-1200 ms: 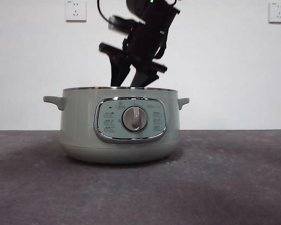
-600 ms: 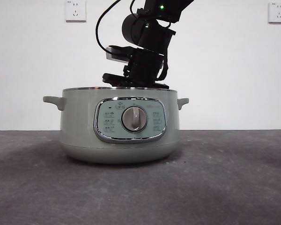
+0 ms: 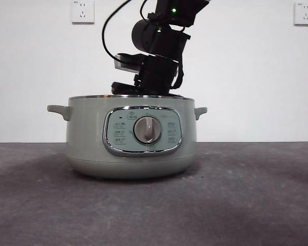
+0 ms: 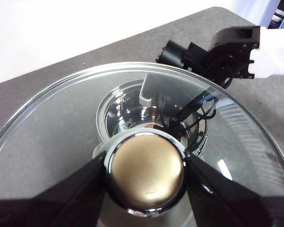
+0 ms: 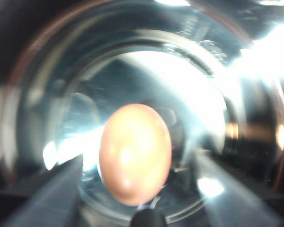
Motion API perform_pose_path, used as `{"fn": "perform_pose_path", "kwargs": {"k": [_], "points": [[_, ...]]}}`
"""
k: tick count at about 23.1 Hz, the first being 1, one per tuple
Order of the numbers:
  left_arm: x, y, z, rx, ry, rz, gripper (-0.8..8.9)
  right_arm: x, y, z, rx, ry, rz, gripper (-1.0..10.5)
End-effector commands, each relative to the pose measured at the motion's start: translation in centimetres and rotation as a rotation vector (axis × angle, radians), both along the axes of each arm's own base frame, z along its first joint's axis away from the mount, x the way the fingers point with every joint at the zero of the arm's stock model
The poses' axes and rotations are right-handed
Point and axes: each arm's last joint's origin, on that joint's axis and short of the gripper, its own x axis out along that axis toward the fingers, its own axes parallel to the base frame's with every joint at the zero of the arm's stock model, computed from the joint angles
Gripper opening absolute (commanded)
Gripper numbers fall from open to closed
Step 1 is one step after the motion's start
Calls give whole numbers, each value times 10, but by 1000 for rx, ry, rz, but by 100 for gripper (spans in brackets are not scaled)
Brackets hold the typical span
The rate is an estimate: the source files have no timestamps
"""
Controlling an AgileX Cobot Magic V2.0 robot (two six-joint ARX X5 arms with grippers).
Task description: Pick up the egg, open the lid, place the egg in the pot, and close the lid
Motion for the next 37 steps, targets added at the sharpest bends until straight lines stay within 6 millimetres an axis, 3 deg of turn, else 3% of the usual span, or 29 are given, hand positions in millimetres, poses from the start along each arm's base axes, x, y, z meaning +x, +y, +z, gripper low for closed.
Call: {"fn": "perform_pose_path", "kwargs": {"k": [1,4,7,11,16,24,30,37], "points": [[1,0,6,-1,-58,-16,-8,-1,0,39,52,-63,-1,504],[4,-1,5,0,-54,-16,-8,-17,-18,119,168,-196,-57,500],[16,-5,2,5,-35,-26,-8,-56,-54,185,223,-281,-96,490],[44,-18,-3,11,-26,-56,-8,-108,-91,231,212,-314,-84,464],[89,-46,-22,30,28,-115,-8,-161,-126,262,220,-327,-70,465],[168,-97,-76,64,103,-179,-8,-238,-179,304,365,-471,-101,465],[198,-116,-102,63,98,-193,-8,-270,-201,303,393,-492,-111,465],[219,-132,-124,63,94,-206,-8,-295,-220,281,367,-464,-158,465]]}}
